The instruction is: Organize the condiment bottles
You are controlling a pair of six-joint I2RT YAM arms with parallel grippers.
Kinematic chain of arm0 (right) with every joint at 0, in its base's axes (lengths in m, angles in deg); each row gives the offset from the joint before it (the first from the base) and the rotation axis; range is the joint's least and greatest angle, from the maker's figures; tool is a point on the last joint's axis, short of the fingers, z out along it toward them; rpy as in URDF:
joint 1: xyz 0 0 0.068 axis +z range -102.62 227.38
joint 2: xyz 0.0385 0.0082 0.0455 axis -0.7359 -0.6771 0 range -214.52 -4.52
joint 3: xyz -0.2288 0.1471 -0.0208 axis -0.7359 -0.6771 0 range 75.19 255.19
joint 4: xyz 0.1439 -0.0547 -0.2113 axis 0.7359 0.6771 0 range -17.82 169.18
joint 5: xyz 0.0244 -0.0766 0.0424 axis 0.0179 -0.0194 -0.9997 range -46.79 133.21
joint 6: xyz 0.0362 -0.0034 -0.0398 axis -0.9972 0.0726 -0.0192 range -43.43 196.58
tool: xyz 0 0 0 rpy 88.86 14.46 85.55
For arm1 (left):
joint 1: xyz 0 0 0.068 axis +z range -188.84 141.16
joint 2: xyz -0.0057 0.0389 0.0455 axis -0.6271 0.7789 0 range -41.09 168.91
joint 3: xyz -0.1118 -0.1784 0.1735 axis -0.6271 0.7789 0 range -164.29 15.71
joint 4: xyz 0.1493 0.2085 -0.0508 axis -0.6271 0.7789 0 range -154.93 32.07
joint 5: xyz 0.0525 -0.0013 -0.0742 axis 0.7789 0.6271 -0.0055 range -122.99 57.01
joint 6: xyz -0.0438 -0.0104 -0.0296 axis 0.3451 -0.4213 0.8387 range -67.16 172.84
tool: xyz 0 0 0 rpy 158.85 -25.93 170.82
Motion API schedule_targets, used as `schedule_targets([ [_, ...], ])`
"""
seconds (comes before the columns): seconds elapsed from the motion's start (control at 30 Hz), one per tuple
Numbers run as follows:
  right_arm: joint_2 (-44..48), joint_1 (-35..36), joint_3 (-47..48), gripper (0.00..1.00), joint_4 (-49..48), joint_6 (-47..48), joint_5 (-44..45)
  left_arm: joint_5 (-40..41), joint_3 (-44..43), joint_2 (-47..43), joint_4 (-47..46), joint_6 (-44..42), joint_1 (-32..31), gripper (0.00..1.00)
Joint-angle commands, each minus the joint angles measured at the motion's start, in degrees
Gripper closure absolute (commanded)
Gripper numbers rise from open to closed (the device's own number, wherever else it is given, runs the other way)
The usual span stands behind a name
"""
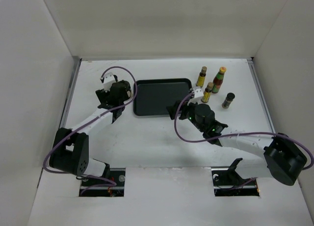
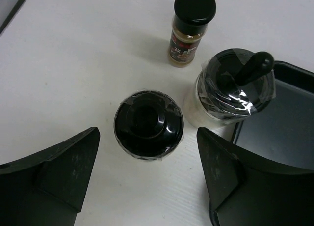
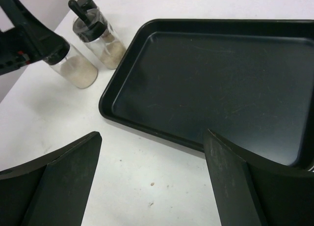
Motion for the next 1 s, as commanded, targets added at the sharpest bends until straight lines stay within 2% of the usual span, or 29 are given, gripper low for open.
schedule_targets([
  [0.0,-0.18,-0.45,2.65,0.09,-1.71,0.29,0.52,-0.89,-2.07,2.60,-4.39,0.04,0.86,0.20],
  [0.13,-0.62,-0.63,2.65,0.09,-1.71,0.29,0.34,-0.01,-2.08,4.80,-5.97,0.12,1.39,0.23],
  [0.3,-1.41,-0.54,2.91,0.09,-1.80,0.20,0.08,3.23,-0.06,4.28,-8.60,0.21,1.30,0.41],
  [0.57,-2.02,-0.54,3.35,0.09,-1.71,0.47,-0.10,6.14,2.93,0.68,-9.05,-0.05,1.04,0.63],
  [0.8,-1.15,-0.46,3.00,0.09,-1.71,0.55,-0.10,9.31,7.15,-8.27,-7.65,0.04,-1.94,0.66],
  [0.97,0.00,-1.07,2.30,0.09,-1.97,0.03,-0.10,8.78,6.72,-19.43,0.34,0.04,-8.79,0.67],
])
